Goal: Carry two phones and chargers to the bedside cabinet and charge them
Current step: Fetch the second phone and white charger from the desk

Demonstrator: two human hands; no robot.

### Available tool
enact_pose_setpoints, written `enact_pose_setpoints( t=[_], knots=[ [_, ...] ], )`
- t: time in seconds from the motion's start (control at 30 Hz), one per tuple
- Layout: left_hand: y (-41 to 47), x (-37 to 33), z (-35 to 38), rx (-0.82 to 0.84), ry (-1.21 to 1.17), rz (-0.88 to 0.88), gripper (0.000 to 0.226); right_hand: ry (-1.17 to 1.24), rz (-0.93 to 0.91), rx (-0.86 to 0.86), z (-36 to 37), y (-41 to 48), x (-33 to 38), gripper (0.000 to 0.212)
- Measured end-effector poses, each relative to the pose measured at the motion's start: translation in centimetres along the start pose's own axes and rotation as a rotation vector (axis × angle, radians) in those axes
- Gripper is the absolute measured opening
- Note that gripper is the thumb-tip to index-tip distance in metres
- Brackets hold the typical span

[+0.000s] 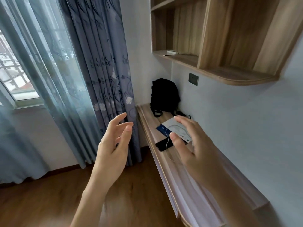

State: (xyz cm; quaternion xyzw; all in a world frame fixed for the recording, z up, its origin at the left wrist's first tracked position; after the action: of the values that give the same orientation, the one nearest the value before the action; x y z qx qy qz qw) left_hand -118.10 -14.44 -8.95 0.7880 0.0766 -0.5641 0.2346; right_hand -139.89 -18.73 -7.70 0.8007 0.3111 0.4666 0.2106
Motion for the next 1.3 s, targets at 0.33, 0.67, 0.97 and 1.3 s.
enact_pose_setpoints(
  t=[0.33,0.67,0.97,1.3],
  knots=[
    [16.5,6.5,-0.3,0.125,-0.012,0.044,0.039,-0.047,0.083,-0.076,9.3,11.8,-6.2,0.047],
    [26.9,14.4,4.5,0.445,-0.058,0.006,0.038,-0.127,0.280,-0.101,15.9,17.2,-13.8,0.046],
    [30.8,21.7,14.5,0.681,-0.055,-0.086,0.044,-0.286,0.485,-0.052,17.6,14.4,-27.7,0.050],
    [32.5,31.5,27.1,0.819,0.111,-0.269,0.028,-0.160,0.859,-0.114,20.5,7.5,-45.5,0.034]
  ],
)
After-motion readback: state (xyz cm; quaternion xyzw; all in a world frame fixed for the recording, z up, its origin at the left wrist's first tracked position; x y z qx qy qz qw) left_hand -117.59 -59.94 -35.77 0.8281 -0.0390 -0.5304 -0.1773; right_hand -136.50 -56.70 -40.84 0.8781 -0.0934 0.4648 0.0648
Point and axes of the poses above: each hand's wrist, its own y-axis towards the middle knuckle, its own z-axis out of the palm, x = y × z, the point moved 10 cm from there along y, towards the middle knuckle, and after that the axes turned 8 degrees about -z, right-handed, at the moved point
